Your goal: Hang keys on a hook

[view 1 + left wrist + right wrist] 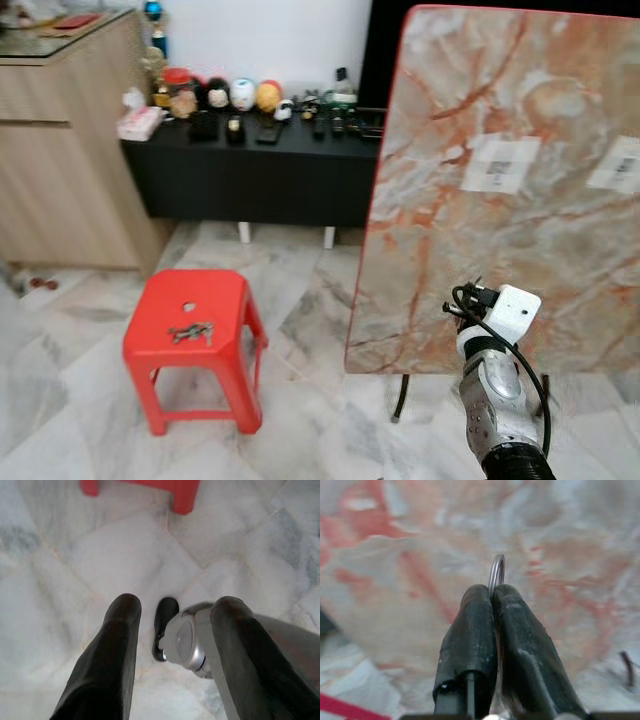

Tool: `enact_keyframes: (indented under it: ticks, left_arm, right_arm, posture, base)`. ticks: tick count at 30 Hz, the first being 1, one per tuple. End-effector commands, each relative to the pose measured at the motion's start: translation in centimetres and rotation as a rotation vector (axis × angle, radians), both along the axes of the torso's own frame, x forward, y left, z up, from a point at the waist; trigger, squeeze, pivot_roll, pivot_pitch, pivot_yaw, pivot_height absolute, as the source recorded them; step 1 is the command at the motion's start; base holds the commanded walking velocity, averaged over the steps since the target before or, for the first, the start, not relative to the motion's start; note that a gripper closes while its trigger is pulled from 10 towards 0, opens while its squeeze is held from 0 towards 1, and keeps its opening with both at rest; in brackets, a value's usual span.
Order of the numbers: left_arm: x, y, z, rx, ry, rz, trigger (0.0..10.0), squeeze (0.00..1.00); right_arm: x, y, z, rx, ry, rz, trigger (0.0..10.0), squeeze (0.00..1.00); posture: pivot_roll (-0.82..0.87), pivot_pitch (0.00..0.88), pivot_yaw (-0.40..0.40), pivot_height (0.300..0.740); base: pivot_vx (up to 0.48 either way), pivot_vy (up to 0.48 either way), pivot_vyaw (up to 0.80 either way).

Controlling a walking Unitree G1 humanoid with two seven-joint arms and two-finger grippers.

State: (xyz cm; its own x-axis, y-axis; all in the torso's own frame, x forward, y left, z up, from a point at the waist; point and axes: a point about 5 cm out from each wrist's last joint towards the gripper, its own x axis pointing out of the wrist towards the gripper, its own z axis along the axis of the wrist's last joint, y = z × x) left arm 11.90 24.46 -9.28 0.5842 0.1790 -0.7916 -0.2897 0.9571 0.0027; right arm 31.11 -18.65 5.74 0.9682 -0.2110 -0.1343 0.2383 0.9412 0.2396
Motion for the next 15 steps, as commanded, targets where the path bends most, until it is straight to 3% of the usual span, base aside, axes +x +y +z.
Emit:
enact_keyframes:
  ticks: [1,8,15]
  left_arm:
    - [-0.7,0.4,-0.1,-0.008,0.008,0.015,10.0,0.0]
    - [-0.8,0.7,0.0,-0.012,0.001,0.024,10.0,0.0]
    - [0.1,-0.7,-0.2,-0.025,-0.009,0.011,10.0,0.0]
  right_arm:
    - [0.2,-0.3,0.3,-0.002,-0.01,-0.013,10.0,0.0]
    - [0.3,-0.2,0.5,-0.012,-0.02,-0.005,10.0,0.0]
    - [0.7,0.4,0.9,-0.035,-0.033,0.009,10.0,0.0]
  posture:
    - [0.17,0.0,-0.099,0.74]
    - [0.17,0.0,-0.099,0.74]
    - [0.18,0.0,-0.103,0.74]
  base:
    - [0.0,0.0,0.0]
    - [0.0,0.0,0.0]
    - [0.302,0.0,0.0]
